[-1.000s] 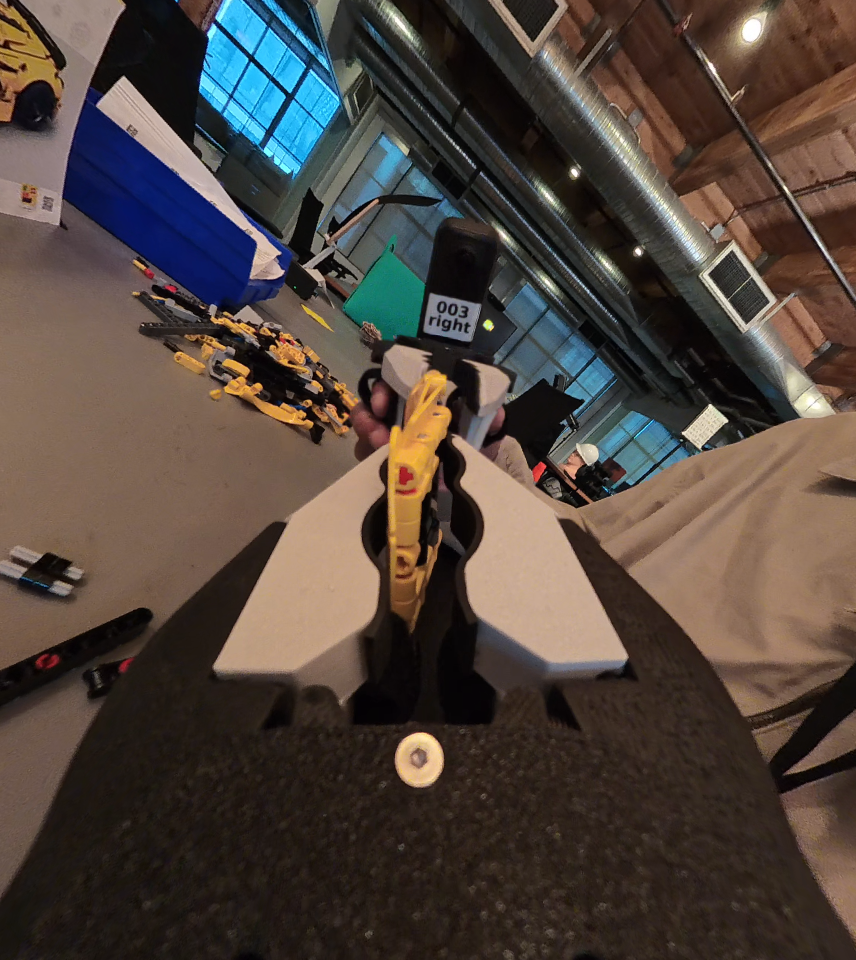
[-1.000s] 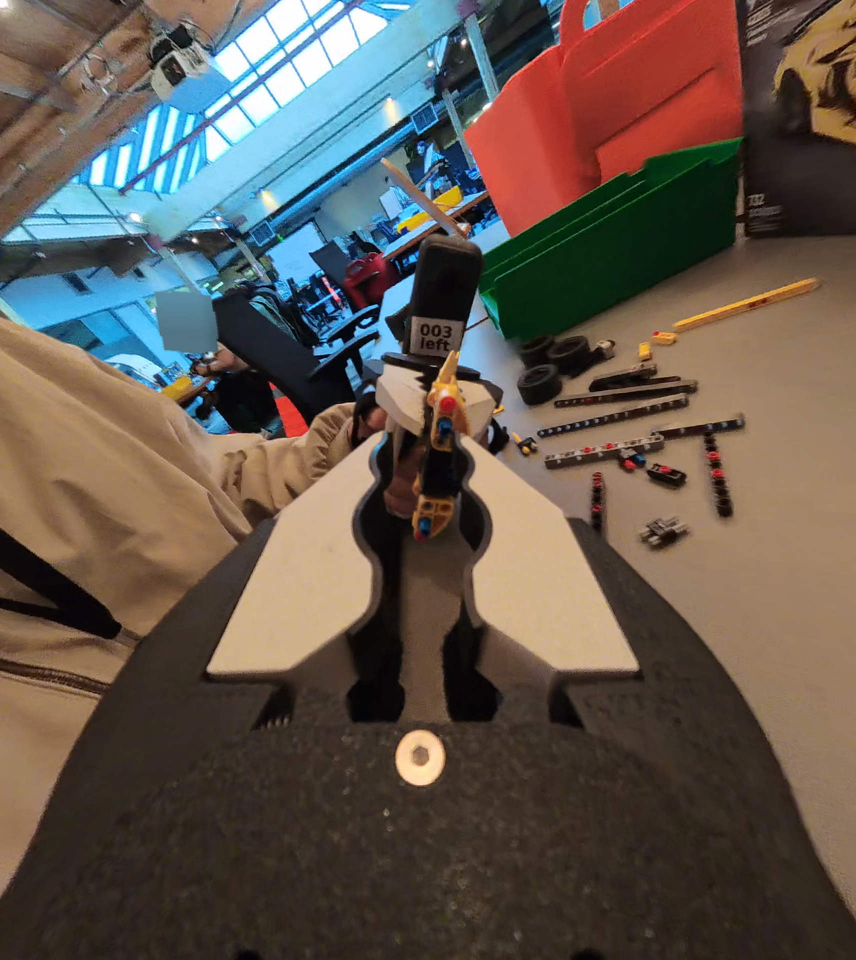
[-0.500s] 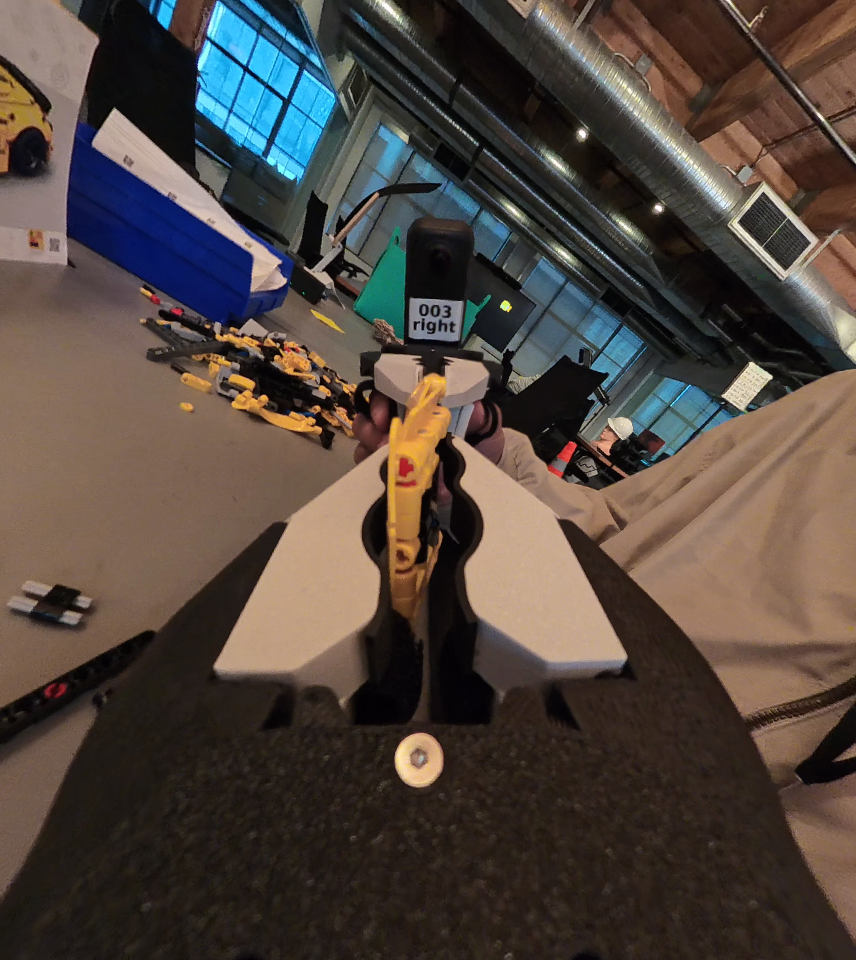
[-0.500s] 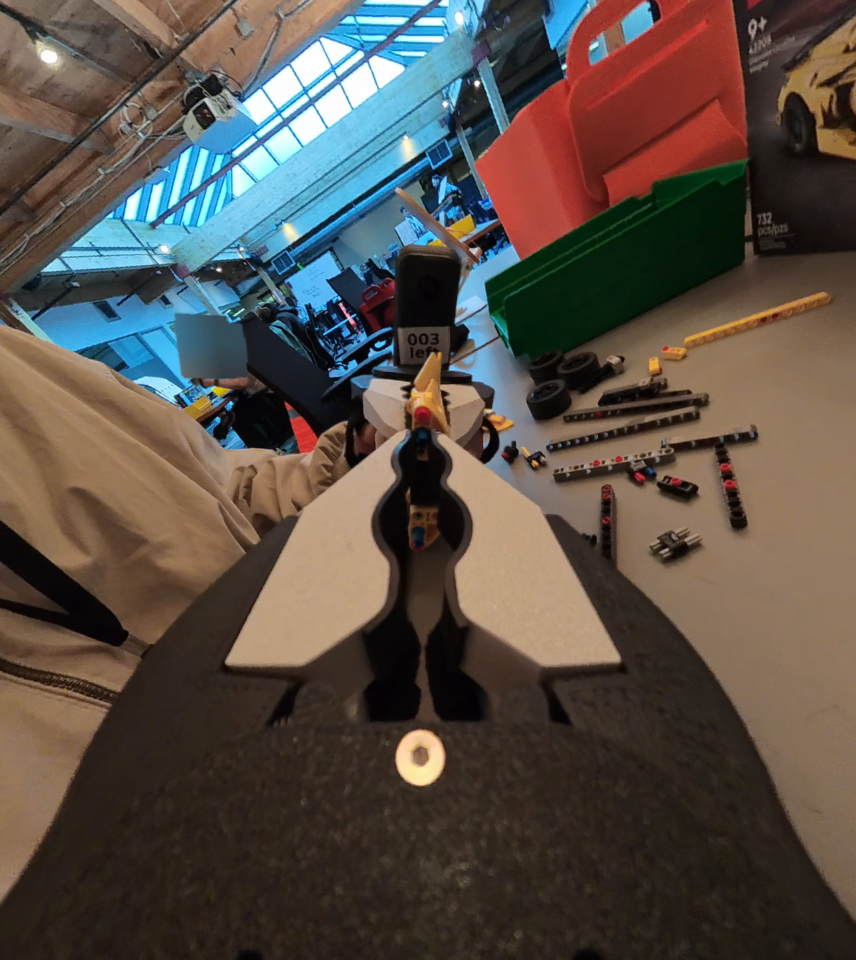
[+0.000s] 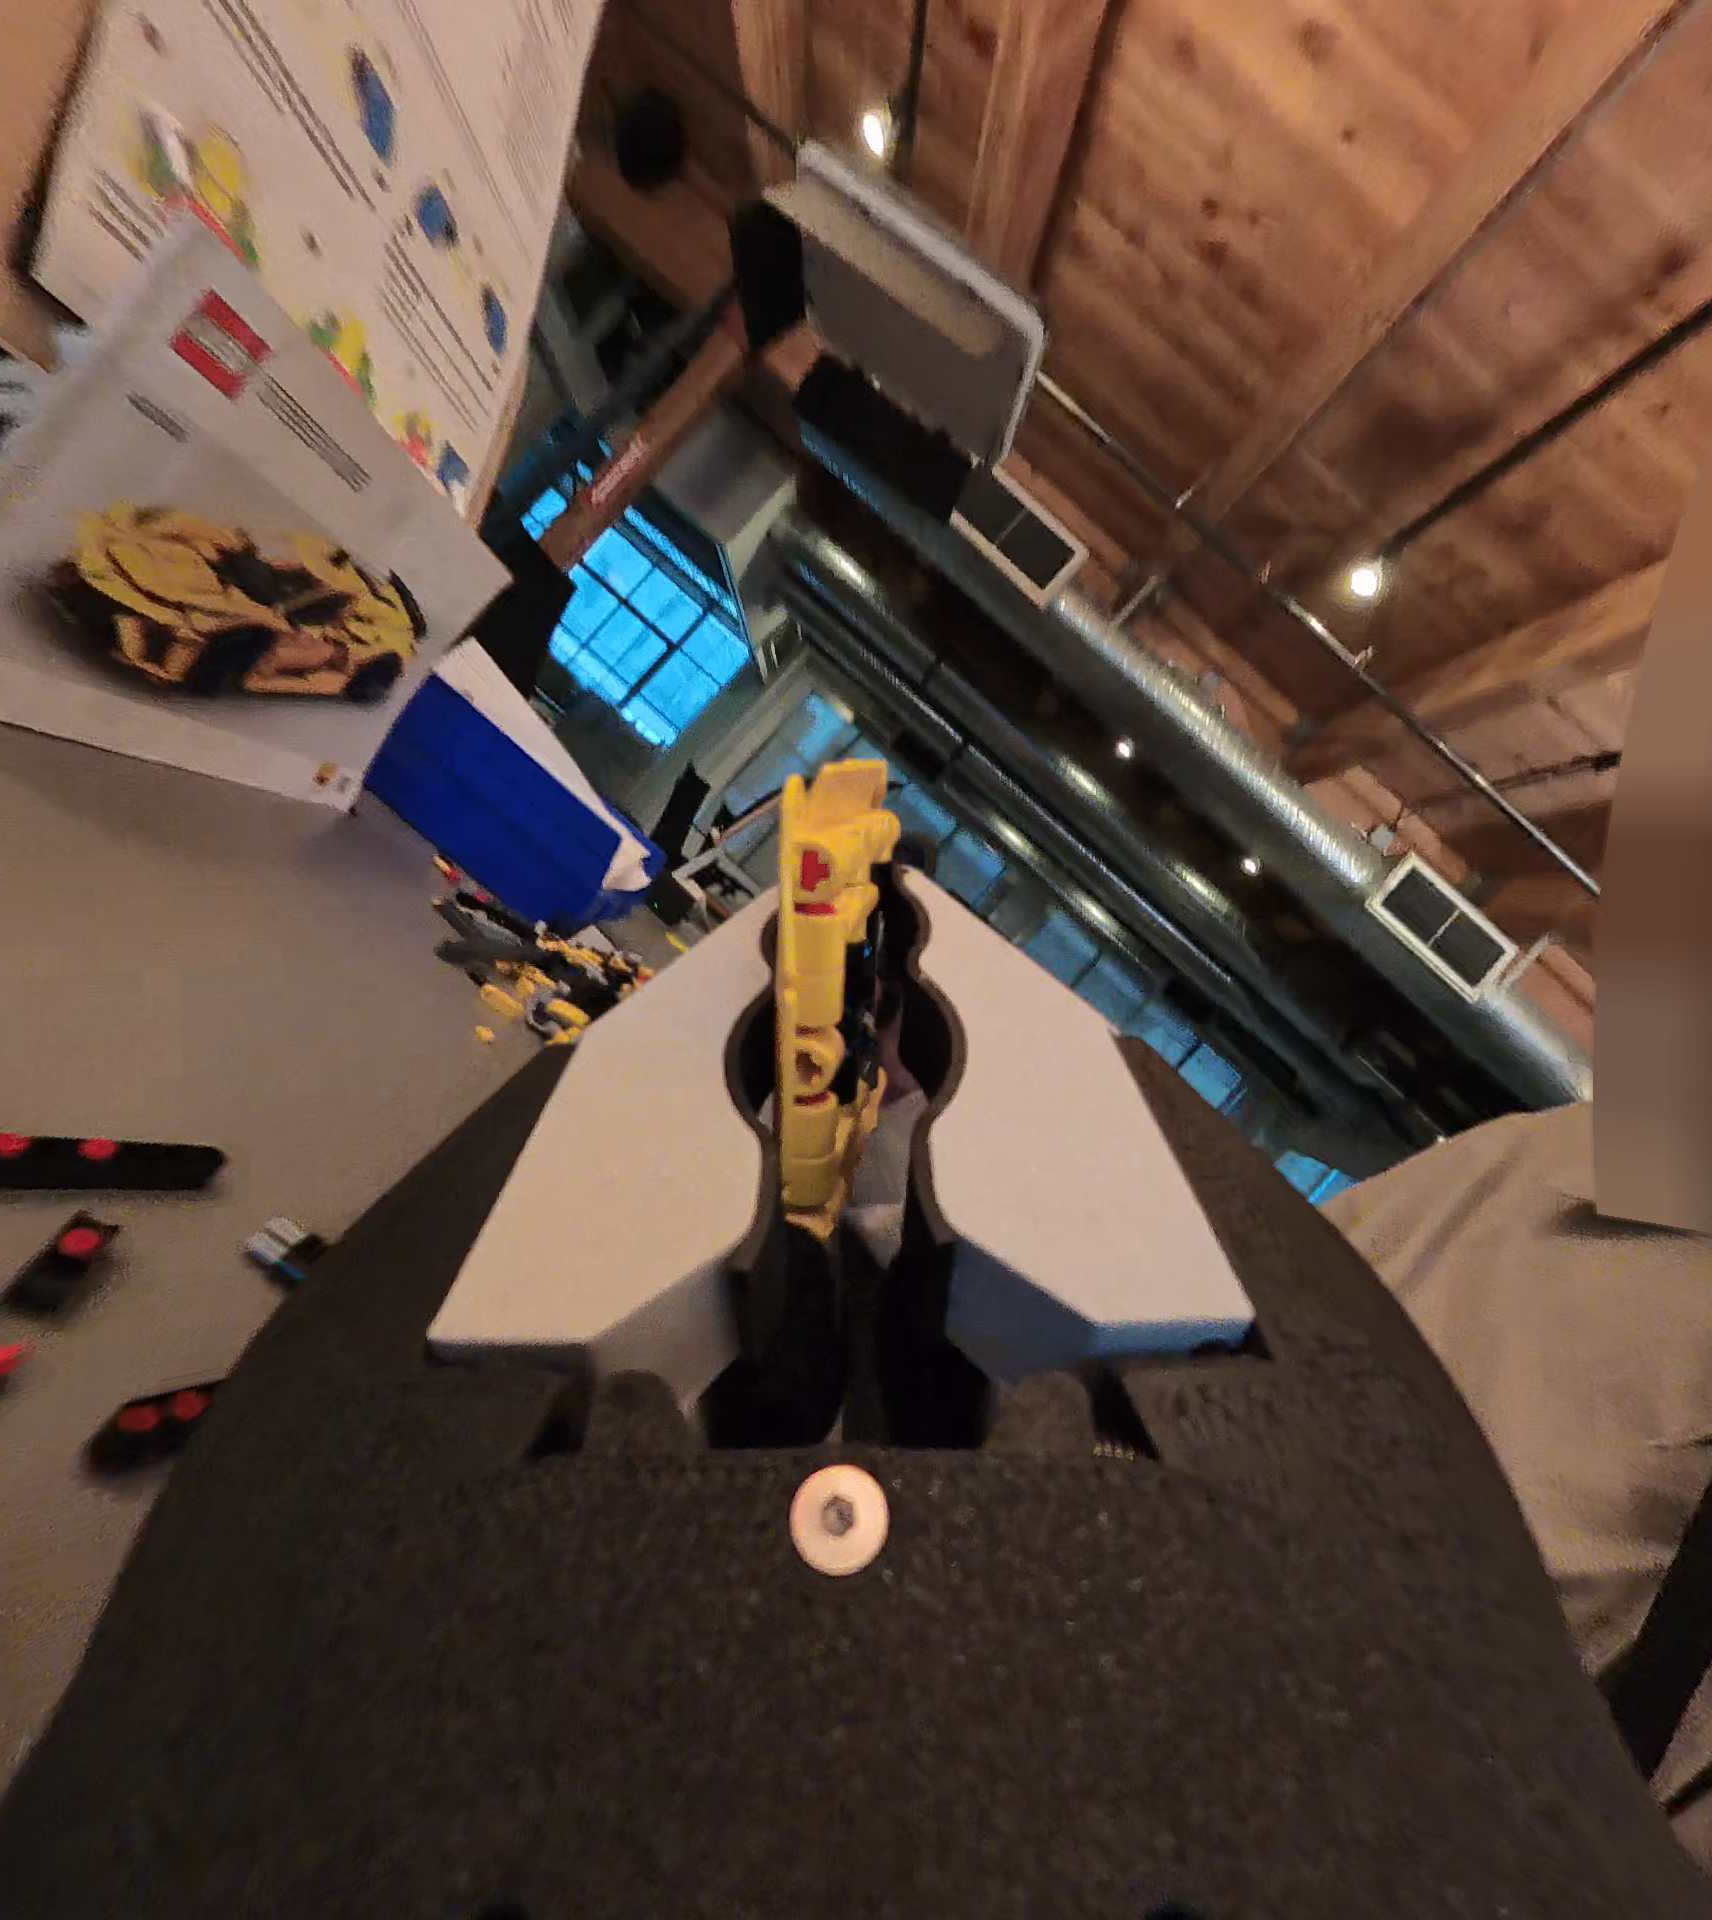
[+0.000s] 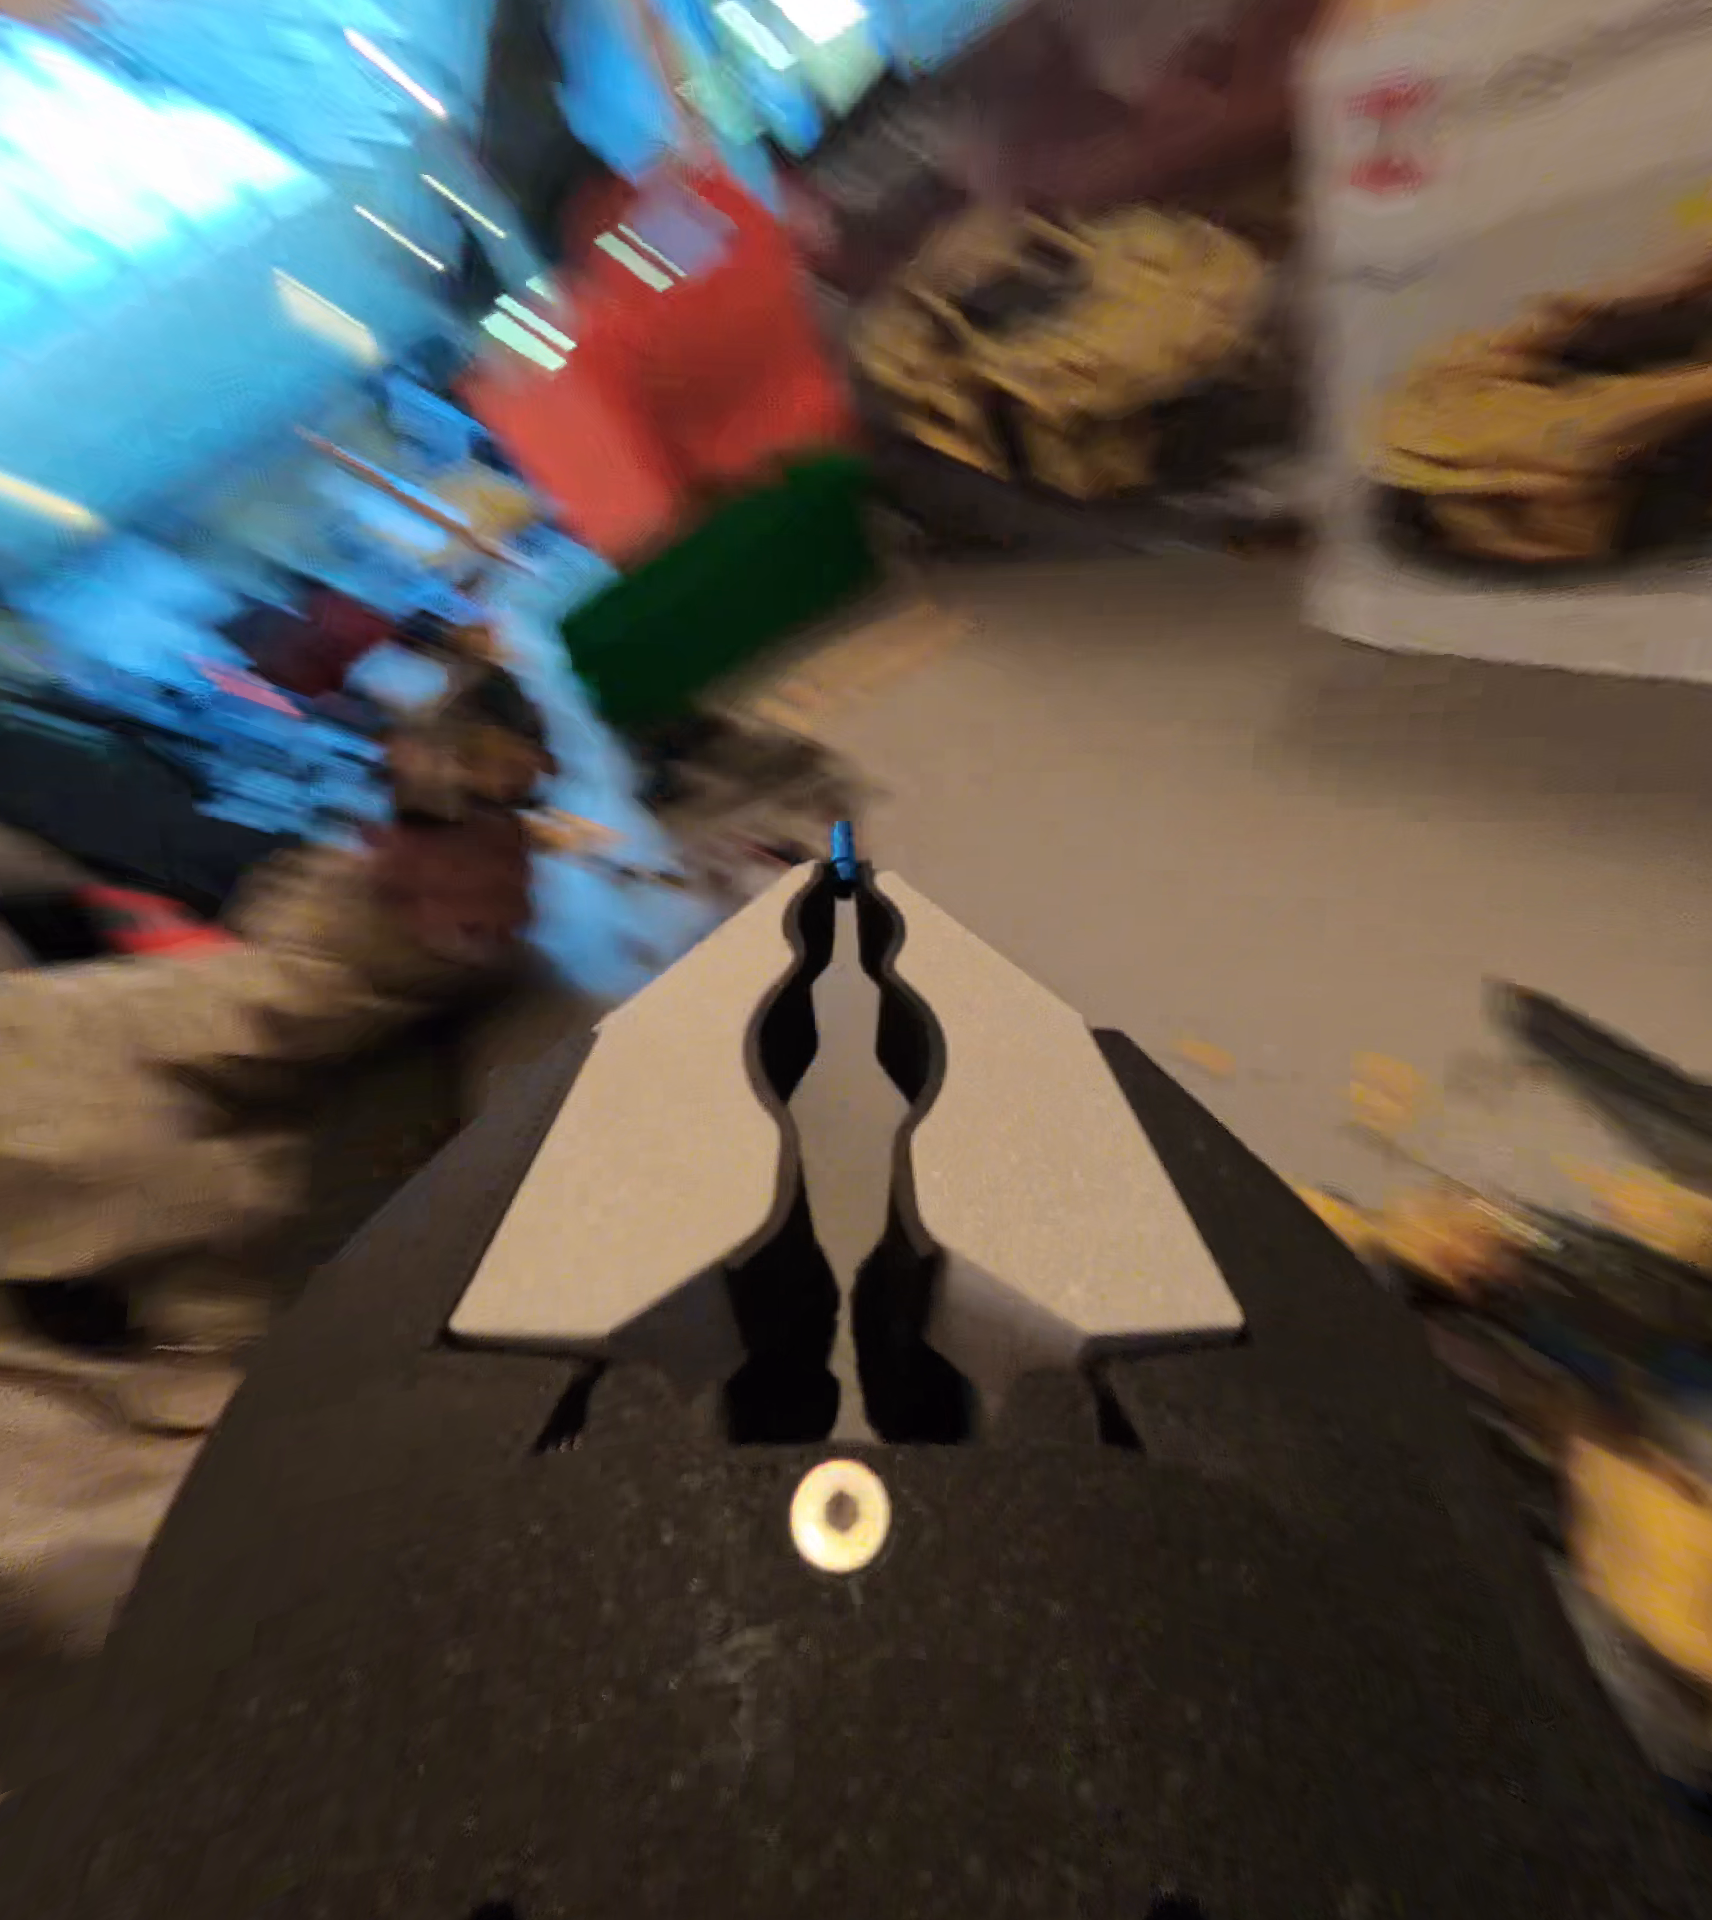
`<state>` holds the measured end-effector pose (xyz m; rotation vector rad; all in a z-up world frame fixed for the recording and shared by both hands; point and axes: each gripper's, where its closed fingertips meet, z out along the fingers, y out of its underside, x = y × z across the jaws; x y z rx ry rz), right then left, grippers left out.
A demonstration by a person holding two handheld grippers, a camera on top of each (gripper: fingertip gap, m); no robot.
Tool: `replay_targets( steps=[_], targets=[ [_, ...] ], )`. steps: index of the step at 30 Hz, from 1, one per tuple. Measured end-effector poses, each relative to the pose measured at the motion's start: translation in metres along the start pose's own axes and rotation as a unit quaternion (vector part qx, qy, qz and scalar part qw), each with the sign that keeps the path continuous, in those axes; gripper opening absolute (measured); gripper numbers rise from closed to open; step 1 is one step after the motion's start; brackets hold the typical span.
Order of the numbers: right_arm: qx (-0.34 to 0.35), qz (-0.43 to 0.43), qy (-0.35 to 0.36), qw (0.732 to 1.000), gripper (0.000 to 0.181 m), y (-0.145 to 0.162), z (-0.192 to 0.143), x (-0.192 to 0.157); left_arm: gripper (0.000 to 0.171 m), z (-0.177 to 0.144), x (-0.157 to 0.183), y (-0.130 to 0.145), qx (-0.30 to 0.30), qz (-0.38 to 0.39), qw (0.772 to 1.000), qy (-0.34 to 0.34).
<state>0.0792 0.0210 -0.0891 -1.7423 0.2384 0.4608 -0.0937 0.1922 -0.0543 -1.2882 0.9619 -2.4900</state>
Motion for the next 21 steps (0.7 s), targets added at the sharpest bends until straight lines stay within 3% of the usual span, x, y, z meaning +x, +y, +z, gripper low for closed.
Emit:
replay_targets(
  steps=[2, 4, 6, 9, 12, 15, 17, 19, 21],
  targets=[
    [-0.1, -0.074, 0.199, 0.972, 0.004, 0.018, -0.036, 0.062, 0.015, 0.007, 0.004, 0.007, -0.014, -0.011, 1.0, 0.016],
    [-0.175, -0.112, 0.305, 0.929, 0.004, 0.033, -0.073, 0.099, 0.014, 0.01, -0.004, 0.015, -0.033, -0.008, 0.999, -0.01],
    [-0.194, -0.12, 0.345, 0.91, 0.005, 0.041, -0.091, 0.116, 0.015, 0.012, -0.01, 0.021, -0.046, -0.022, 0.998, -0.024],
    [-0.224, -0.109, 0.341, 0.906, 0.01, 0.058, -0.096, 0.125, 0.015, 0.012, -0.019, 0.027, -0.056, -0.049, 0.996, -0.04],
    [-0.193, -0.129, 0.346, 0.909, 0.017, 0.042, -0.089, 0.117, 0.015, 0.011, -0.02, 0.028, -0.058, -0.046, 0.996, -0.045],
    [-0.123, -0.155, 0.23, 0.953, 0.023, 0.018, -0.032, 0.054, 0.015, 0.014, -0.016, 0.033, -0.07, -0.037, 0.996, -0.039],
    [-0.072, -0.091, 0.057, 0.992, 0.02, 0.014, 0.022, -0.018, 0.015, 0.016, -0.011, 0.035, -0.078, -0.024, 0.996, -0.033],
    [-0.057, 0.0, -0.119, 0.991, 0.02, 0.024, 0.066, -0.085, 0.015, 0.018, -0.008, 0.038, -0.086, -0.011, 0.996, -0.031],
    [-0.078, 0.045, -0.202, 0.975, 0.02, 0.043, 0.096, -0.12, 0.015, 0.018, -0.006, 0.041, -0.092, -0.009, 0.995, -0.027]
  ],
)
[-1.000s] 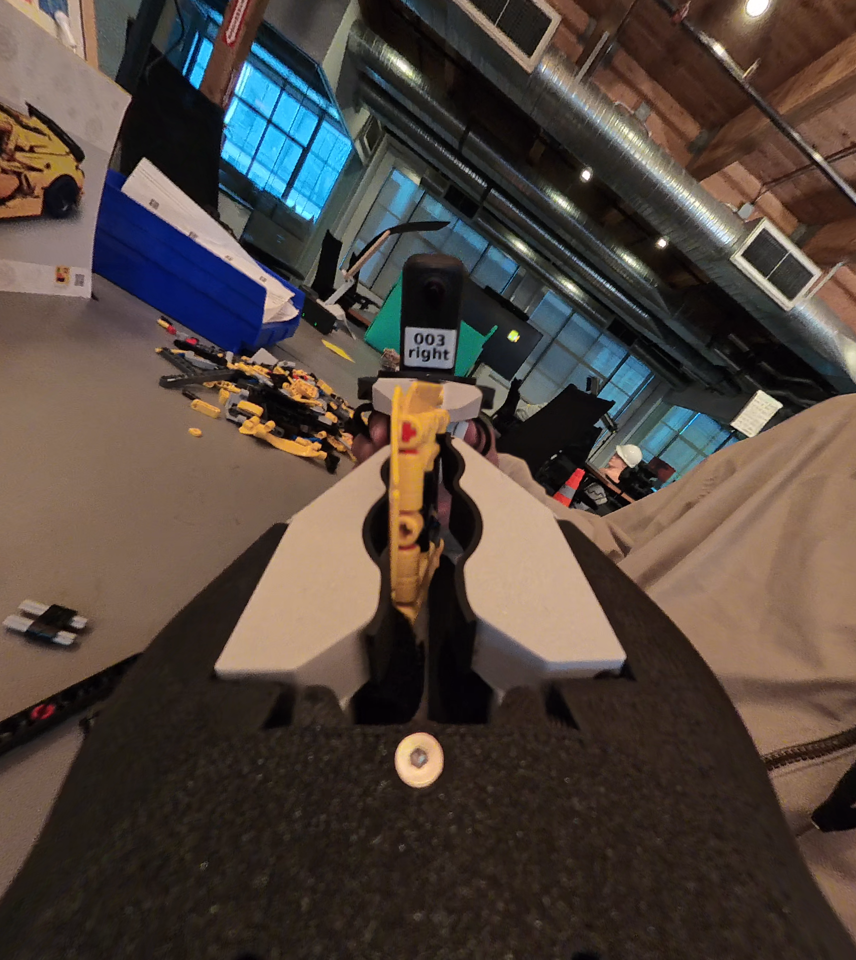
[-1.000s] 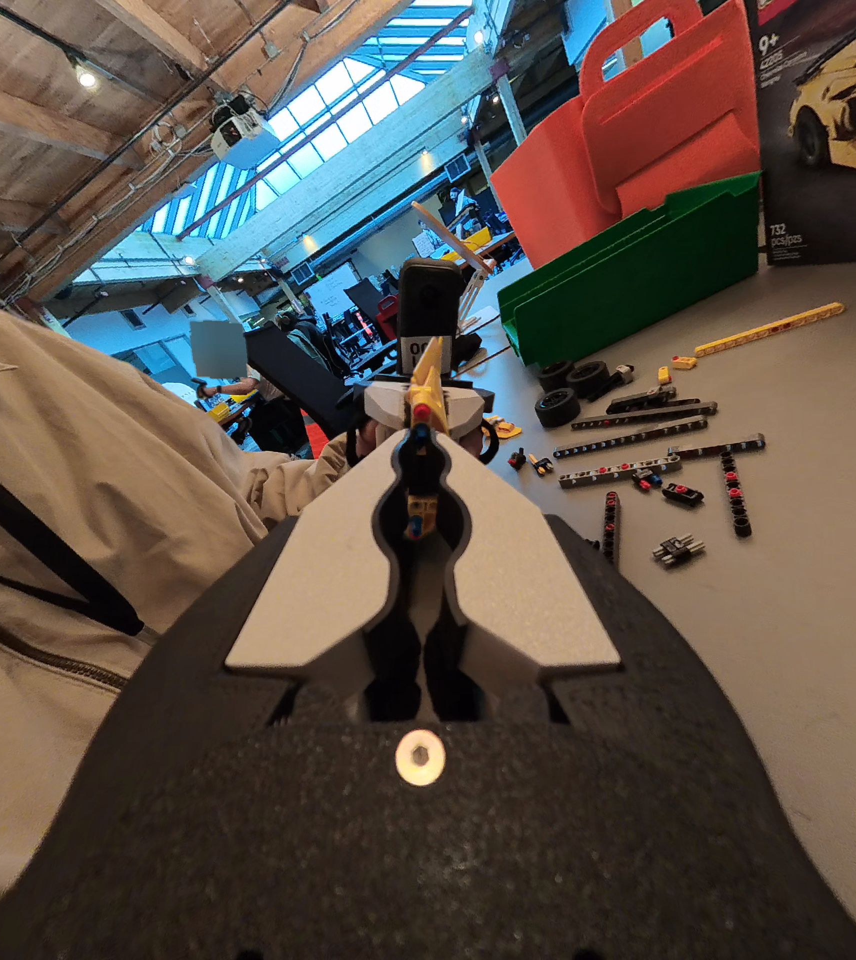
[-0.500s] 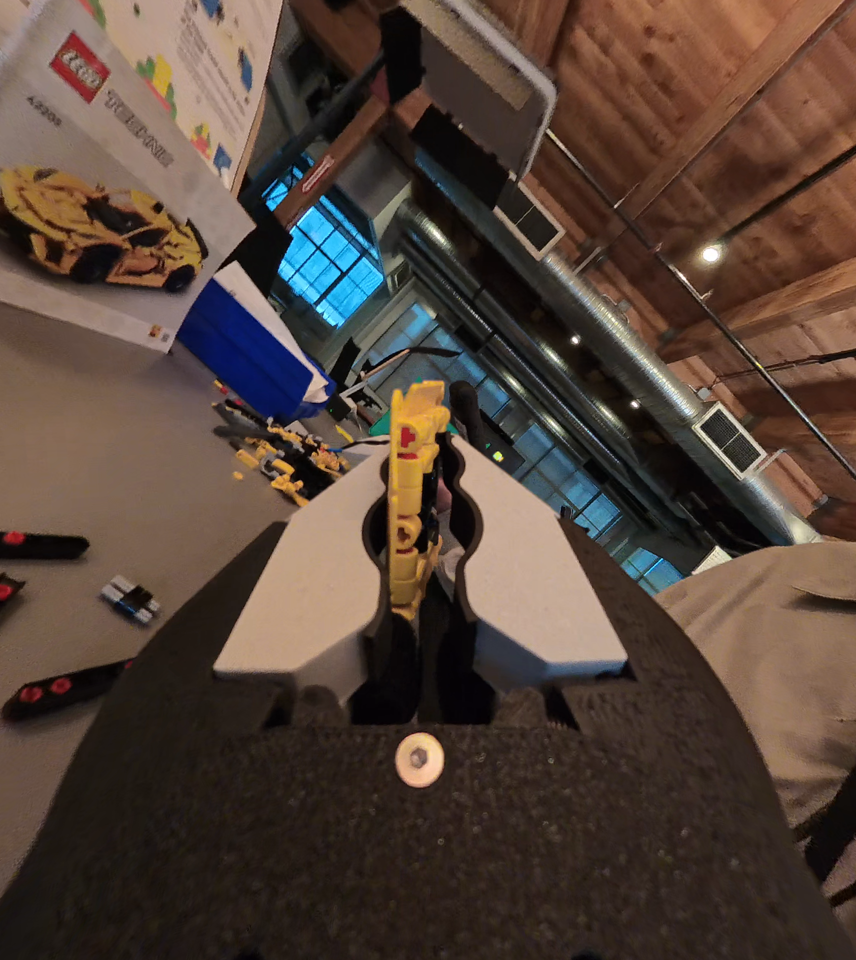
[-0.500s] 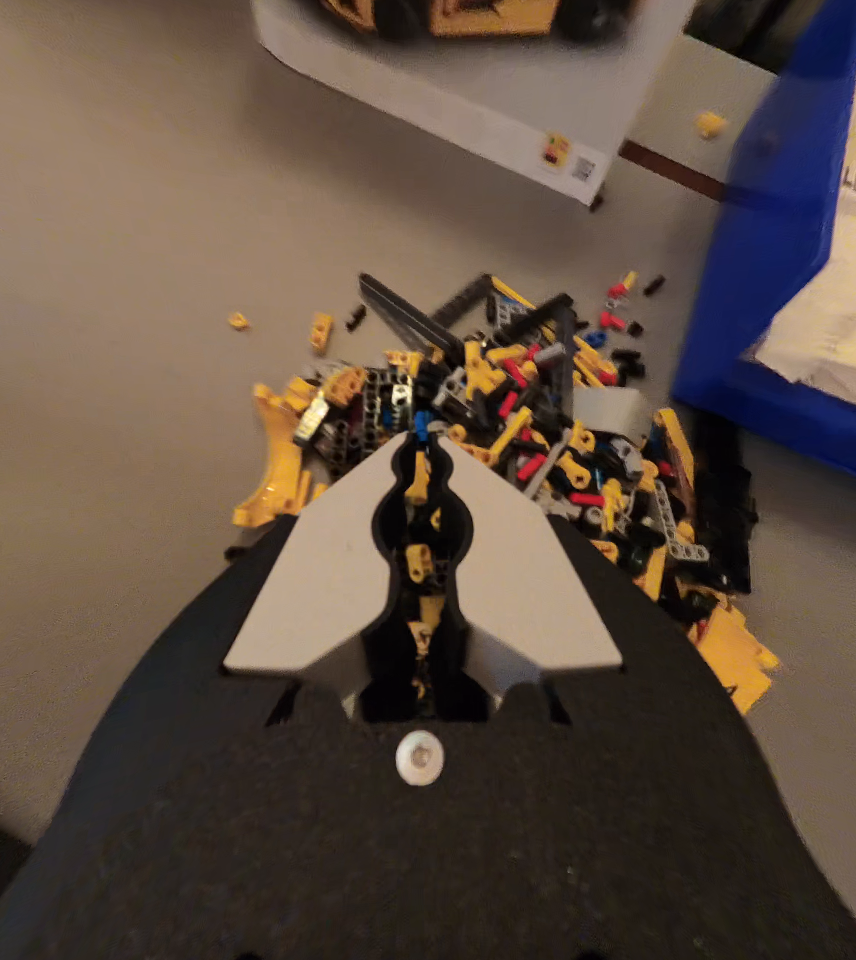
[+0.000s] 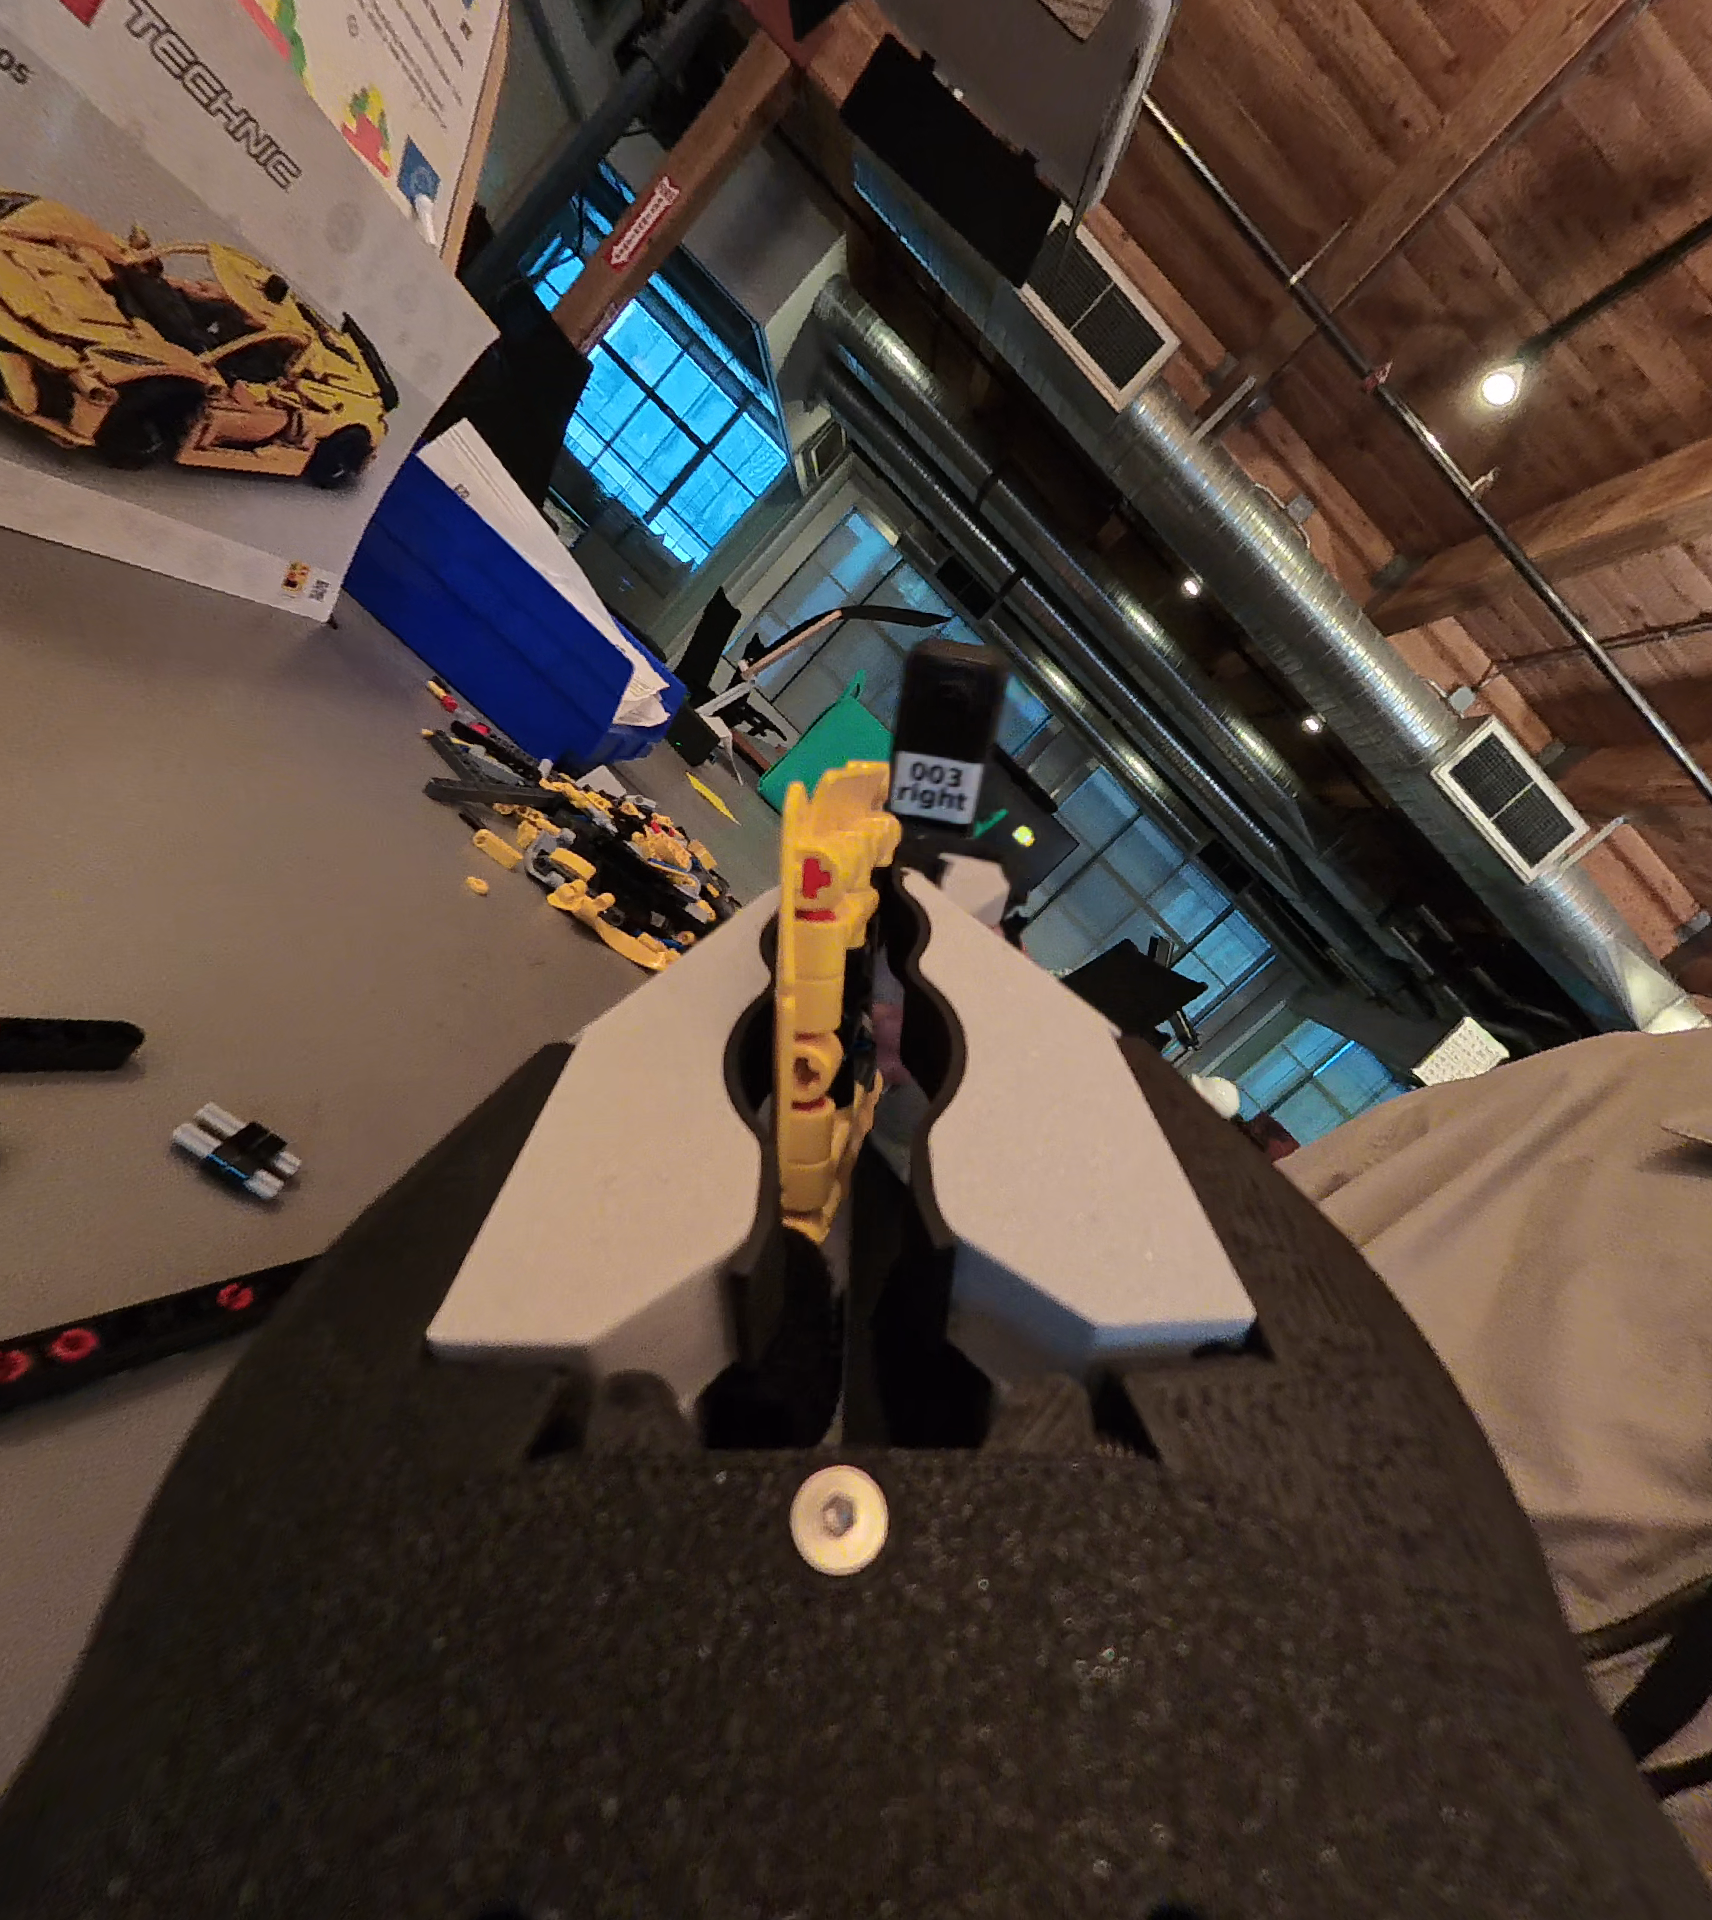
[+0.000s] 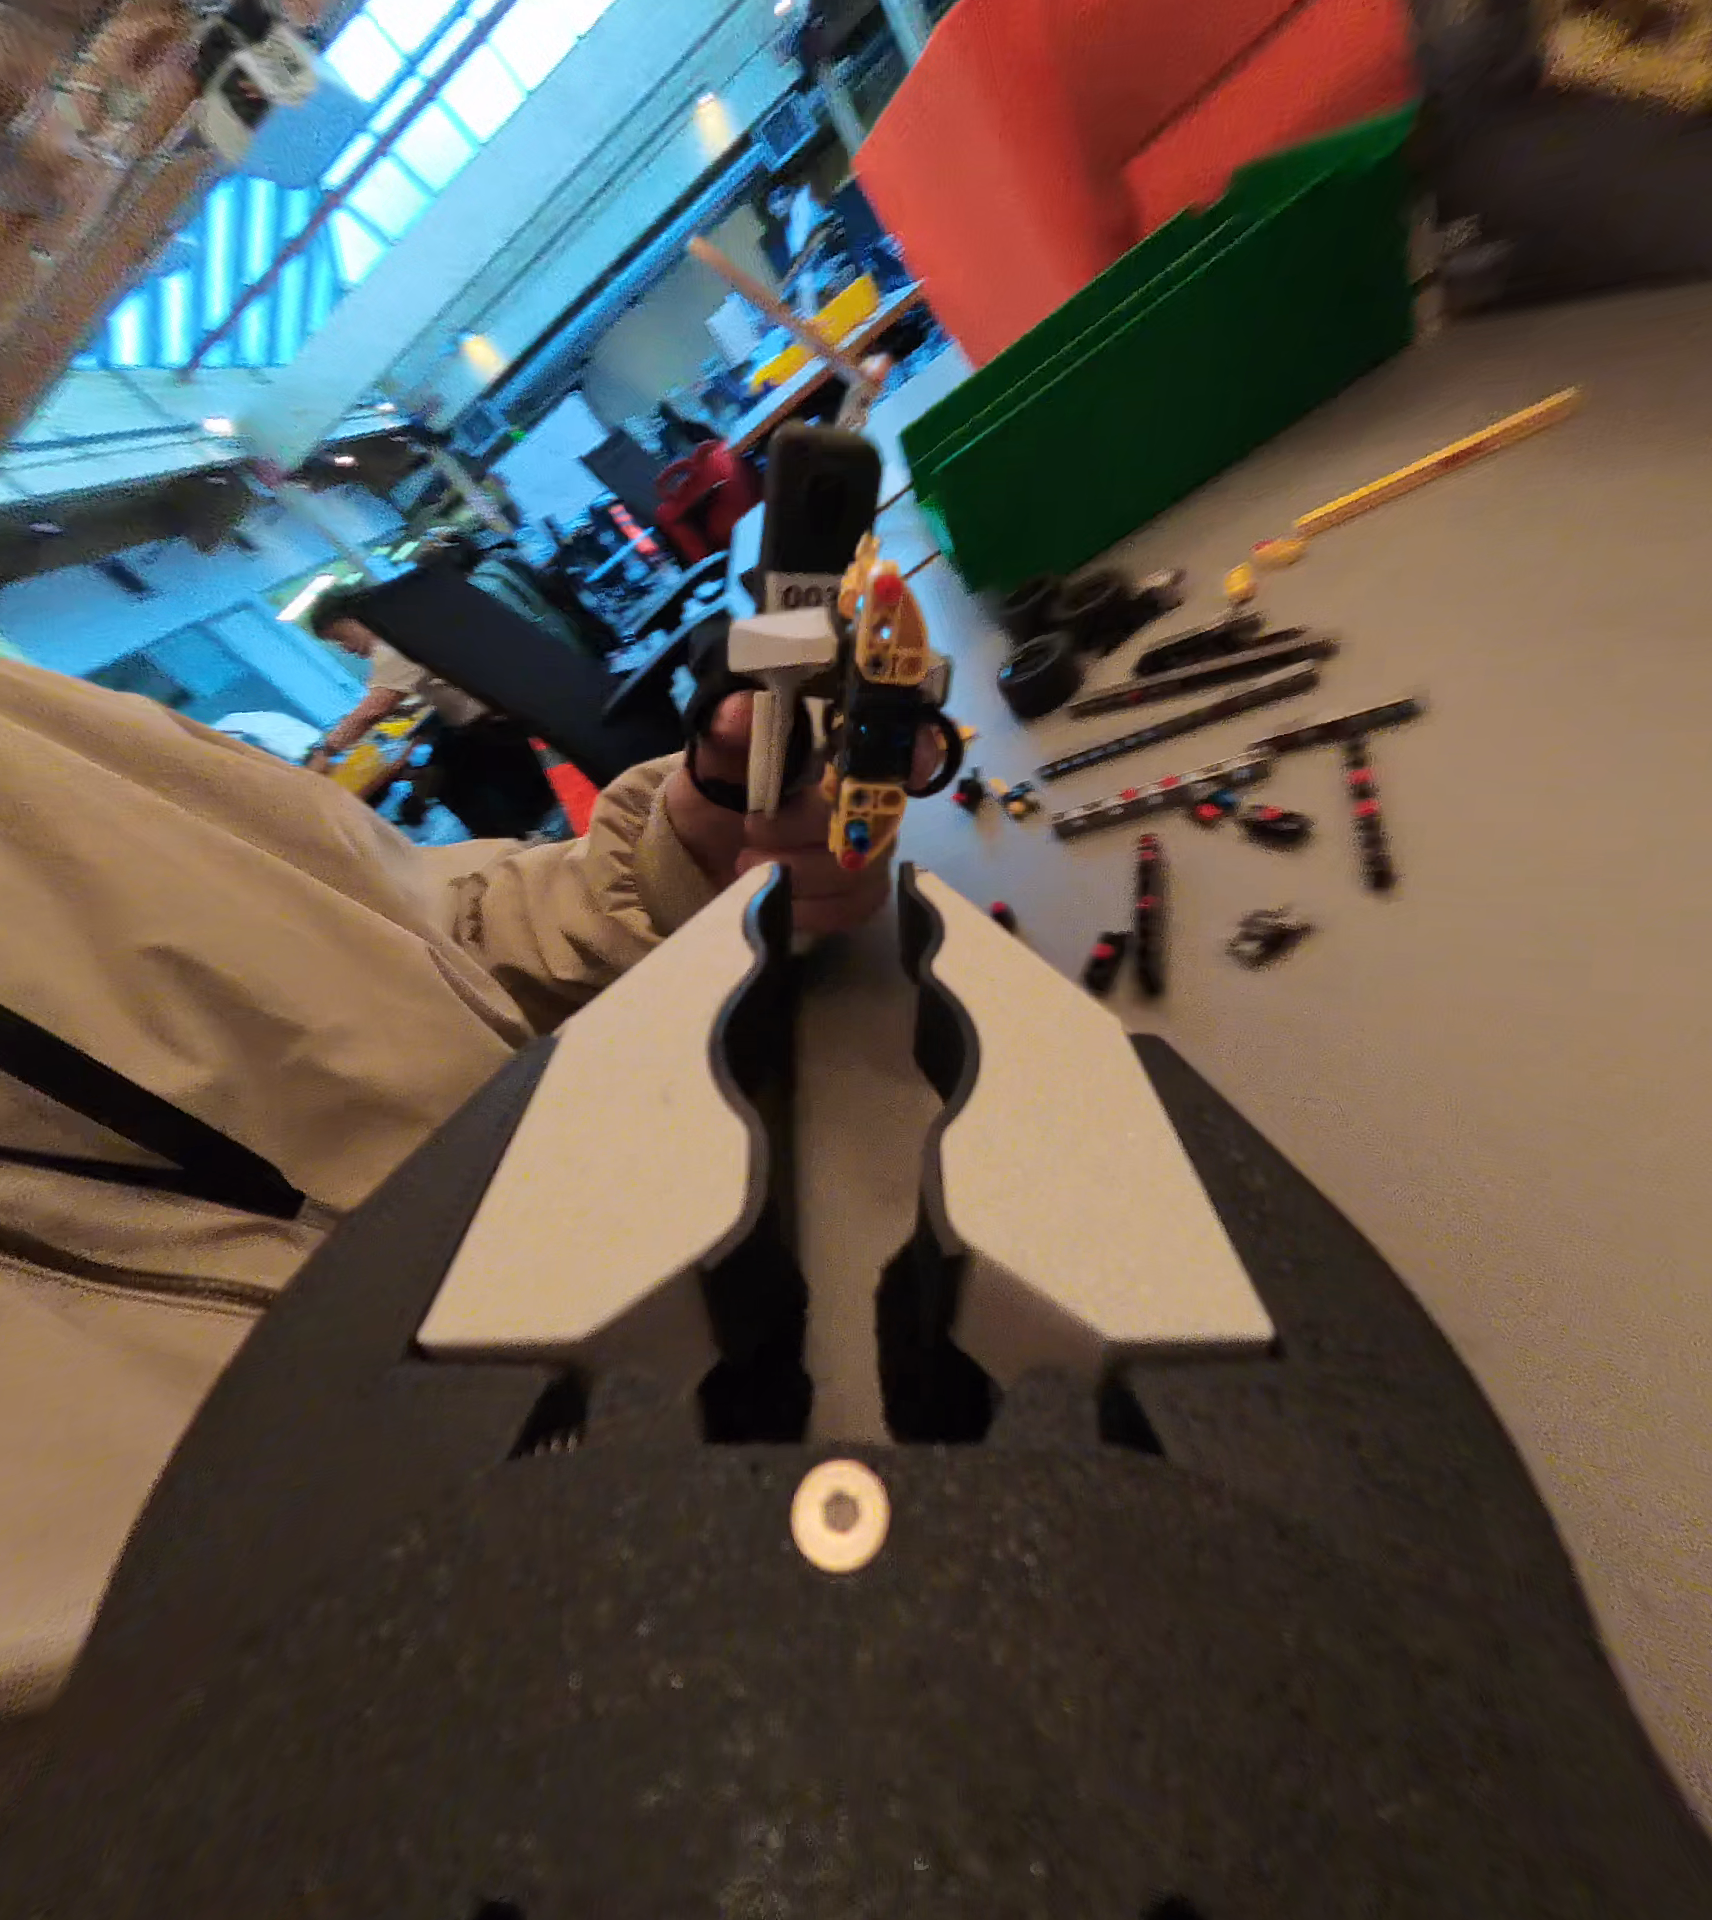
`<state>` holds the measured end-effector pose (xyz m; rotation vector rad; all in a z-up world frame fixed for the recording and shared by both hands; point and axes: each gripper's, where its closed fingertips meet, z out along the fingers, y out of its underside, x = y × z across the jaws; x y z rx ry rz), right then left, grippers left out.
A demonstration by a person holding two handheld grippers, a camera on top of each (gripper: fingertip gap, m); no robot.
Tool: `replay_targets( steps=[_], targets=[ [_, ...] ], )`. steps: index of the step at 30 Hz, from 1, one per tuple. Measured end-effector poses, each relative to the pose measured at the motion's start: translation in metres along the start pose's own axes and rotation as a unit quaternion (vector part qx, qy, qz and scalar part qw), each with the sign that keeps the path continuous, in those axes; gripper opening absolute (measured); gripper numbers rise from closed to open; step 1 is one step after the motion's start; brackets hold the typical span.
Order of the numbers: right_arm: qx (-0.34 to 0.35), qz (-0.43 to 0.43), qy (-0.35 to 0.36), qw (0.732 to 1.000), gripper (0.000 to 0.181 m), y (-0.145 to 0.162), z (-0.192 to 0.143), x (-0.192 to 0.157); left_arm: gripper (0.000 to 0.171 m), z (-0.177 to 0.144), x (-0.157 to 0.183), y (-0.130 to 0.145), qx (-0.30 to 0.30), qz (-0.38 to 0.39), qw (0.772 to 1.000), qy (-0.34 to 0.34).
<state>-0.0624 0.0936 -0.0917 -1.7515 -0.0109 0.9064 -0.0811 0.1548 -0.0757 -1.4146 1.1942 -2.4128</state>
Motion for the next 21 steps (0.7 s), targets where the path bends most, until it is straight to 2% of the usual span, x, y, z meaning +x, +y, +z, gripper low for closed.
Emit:
replay_targets(
  steps=[2, 5, 16, 18, 21],
  targets=[
    [0.003, 0.013, -0.024, 1.0, 0.013, 0.01, 0.026, -0.001, 0.015, 0.0, 0.002, 0.001, -0.001, 0.0, 1.0, 0.005],
    [-0.007, 0.016, -0.03, 0.999, 0.013, 0.019, 0.039, -0.002, 0.015, 0.001, 0.004, 0.002, -0.003, 0.0, 1.0, 0.009],
    [0.013, 0.023, -0.043, 0.999, 0.004, 0.016, 0.041, -0.009, 0.015, 0.004, 0.009, 0.007, -0.013, 0.004, 1.0, 0.022],
    [0.028, 0.017, -0.037, 0.999, 0.004, 0.01, 0.035, -0.008, 0.015, 0.004, 0.006, 0.009, -0.018, 0.014, 1.0, 0.006],
    [0.059, 0.047, -0.05, 0.996, 0.003, 0.002, 0.026, -0.005, 0.034, 0.004, 0.005, 0.017, -0.043, 0.002, 0.999, 0.009]
  ],
)
